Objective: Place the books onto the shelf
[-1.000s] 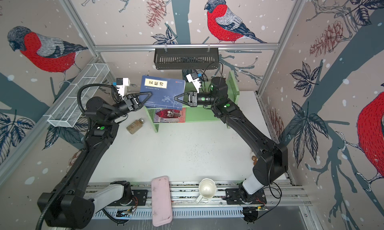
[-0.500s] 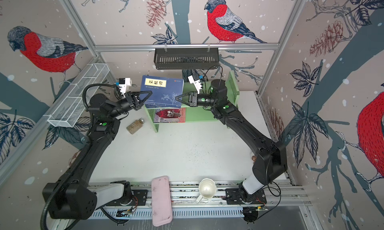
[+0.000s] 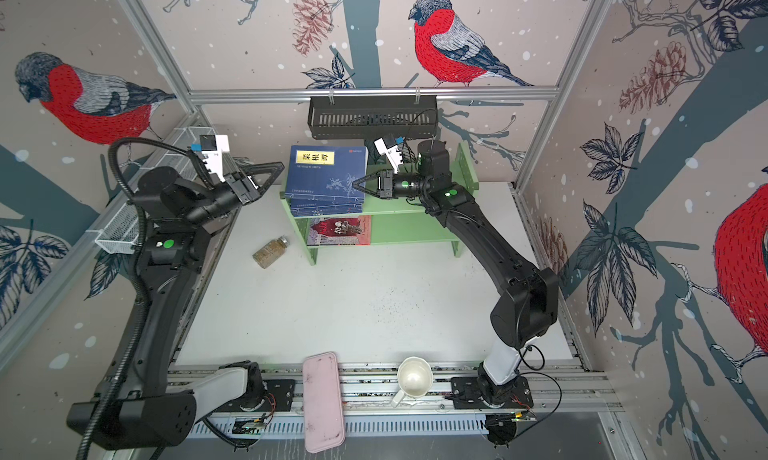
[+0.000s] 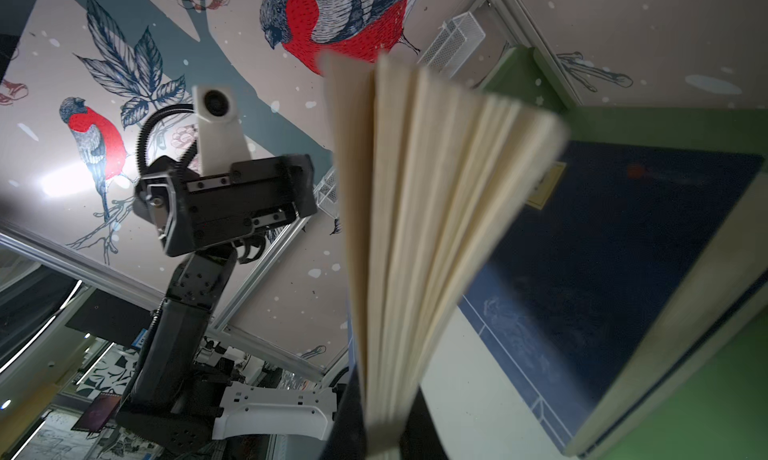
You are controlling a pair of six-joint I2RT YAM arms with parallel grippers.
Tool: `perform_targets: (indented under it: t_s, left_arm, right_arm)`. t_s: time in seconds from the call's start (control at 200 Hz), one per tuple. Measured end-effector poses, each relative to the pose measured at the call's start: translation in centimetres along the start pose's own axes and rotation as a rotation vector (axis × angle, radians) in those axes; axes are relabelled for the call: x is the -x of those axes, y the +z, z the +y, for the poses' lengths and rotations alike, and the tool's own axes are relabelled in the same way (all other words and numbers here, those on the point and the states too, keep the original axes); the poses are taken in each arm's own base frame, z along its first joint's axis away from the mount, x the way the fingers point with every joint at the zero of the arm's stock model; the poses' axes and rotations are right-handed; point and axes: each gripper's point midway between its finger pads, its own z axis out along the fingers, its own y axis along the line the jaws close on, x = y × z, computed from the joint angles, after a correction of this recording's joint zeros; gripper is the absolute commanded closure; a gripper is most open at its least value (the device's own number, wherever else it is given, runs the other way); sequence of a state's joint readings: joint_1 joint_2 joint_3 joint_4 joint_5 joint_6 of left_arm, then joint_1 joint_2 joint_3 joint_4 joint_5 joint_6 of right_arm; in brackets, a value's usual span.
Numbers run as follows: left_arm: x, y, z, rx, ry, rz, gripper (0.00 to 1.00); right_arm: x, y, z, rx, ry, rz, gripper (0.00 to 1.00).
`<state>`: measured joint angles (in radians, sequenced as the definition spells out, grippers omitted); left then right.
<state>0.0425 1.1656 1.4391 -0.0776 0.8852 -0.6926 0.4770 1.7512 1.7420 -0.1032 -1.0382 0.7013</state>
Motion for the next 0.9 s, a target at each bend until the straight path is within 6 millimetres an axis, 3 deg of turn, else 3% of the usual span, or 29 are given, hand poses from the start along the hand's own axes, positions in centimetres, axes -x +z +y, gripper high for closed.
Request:
perform_targets:
  t_s: [0.16, 0.495, 0.65, 0.705, 0.9]
  left_arm:
    - [1.2, -0.4, -1.3, 0.008, 0.116, -0.013, 0.05]
    - [0.3, 0.6, -0.1, -0.033, 0.054, 0.021, 0.06]
    - [0.2, 0.9, 0.0, -0.058, 0.031, 0.028, 0.06]
    - [0.1, 1.0, 0.0, -0.072, 0.027, 0.036, 0.06]
    - [-0.2, 1.2, 0.4, -0.077, 0.009, 0.039, 0.06]
  right_arm:
    - [-0.6, 0.6, -2.2, -0.031, 0.048, 0.050, 1.00]
    - [-0.9, 1.7, -5.0, -0.062, 0.099, 0.094, 0.99]
    - [-0.2, 2.1, -5.4, -0.063, 0.100, 0.096, 0.75]
    - [0.1, 2.2, -5.5, -0.062, 0.095, 0.094, 0.62]
    - [0.2, 2.3, -6.1, -0.087, 0.110, 0.098, 0.52]
